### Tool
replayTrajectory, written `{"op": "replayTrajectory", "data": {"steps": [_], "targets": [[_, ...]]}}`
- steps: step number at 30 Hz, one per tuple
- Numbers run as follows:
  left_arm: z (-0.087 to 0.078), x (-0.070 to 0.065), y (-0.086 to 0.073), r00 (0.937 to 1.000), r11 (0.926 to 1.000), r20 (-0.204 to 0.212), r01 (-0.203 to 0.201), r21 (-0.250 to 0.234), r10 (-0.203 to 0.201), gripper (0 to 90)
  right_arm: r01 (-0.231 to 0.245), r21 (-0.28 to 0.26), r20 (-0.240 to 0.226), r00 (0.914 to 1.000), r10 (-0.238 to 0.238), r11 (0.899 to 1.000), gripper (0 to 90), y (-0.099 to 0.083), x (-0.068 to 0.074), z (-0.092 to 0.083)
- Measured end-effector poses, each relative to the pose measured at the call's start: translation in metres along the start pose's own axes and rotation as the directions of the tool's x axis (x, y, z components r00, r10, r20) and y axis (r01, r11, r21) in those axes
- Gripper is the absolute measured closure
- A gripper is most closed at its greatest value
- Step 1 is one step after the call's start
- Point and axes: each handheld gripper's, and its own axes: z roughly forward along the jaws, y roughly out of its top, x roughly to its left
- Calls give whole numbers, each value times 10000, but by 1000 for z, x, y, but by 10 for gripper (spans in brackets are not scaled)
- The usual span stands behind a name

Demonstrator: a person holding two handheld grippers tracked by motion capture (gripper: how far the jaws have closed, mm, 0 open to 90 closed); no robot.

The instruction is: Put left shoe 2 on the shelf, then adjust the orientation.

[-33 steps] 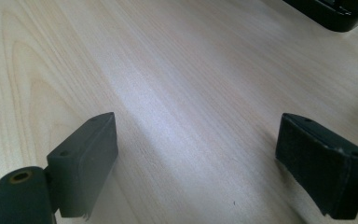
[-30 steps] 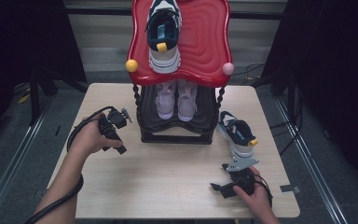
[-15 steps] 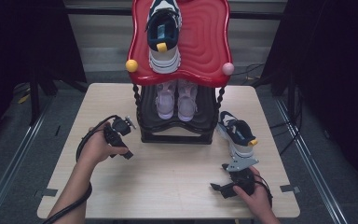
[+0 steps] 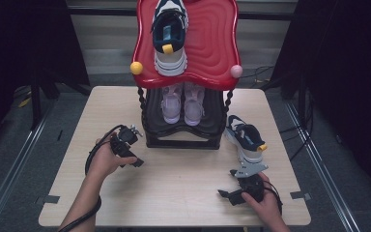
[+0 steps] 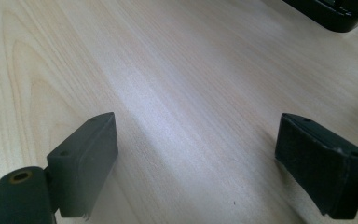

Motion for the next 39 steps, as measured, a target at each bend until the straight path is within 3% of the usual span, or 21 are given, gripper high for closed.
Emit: {"op": "replayTrajectory", "data": {"steps": [5, 10, 17, 22, 24, 29, 31, 32, 33, 34, 36, 37, 38, 39], "targets": [[7, -5, -5, 9998, 9975, -66, 156, -685, -161, 183, -23, -15, -3, 10000, 23, 10000, 125, 0, 0, 0], [16, -8, -10, 9996, 9959, -21, 271, -867, -274, 174, 0, 3, -12, 10000, 0, 10000, 124, 0, 0, 0], [31, -10, -22, 9973, 9885, -61, 715, -1335, -730, 171, 0, 1, -13, 10000, 0, 10000, 124, 0, 0, 0], [42, -13, -28, 9974, 9842, -246, 631, -1653, -680, 149, -11, 5, -12, 10000, 11, 10000, 124, 0, 0, 0], [45, -16, -32, 9958, 9726, -367, 743, -2204, -844, 151, 0, 1, -11, 10000, 0, 10000, 125, 0, 0, 0], [50, -19, -39, 9933, 9510, -577, 789, -2990, -1005, 86, 7, -3, -18, 10000, -7, 10000, 124, 0, 0, 0], [51, -20, -40, 9931, 9476, -476, 877, -3072, -1073, 62, 8, -3, -17, 10000, -8, 10000, 124, 0, 0, 0], [53, -22, -42, 9916, 9380, -533, 933, -3337, -1175, 49, 0, 1, -23, 10000, 0, 10000, 124, 0, 0, 0], [54, -21, -43, 9920, 9364, -611, 834, -3410, -1106, 39, 6, 0, -22, 10000, -6, 10000, 124, 0, 0, 0], [56, -22, -45, 9902, 9255, -627, 931, -3671, -1245, 25, 3, 0, -22, 10000, -3, 10000, 124, 0, 0, 0], [58, -22, -47, 9891, 9182, -691, 939, -3848, -1301, 0, 6, 18, -16, 10000, -6, 10000, 124, 0, 0, 0], [58, -22, -47, 9891, 9182, -691, 939, -3848, -1301, 0, -33, 11, -10, 10000, 33, 10000, 123, 0, 0, 0], [60, -23, -49, 9888, 9052, -642, 963, -4139, -1346, 0, -37, 13, -11, 10000, 37, 10000, 124, 0, 0, 0], [60, -22, -49, 9886, 9036, -681, 938, -4180, -1341, 0, -40, 14, -9, 10000, 40, 10000, 124, 0, 0, 0]]}}
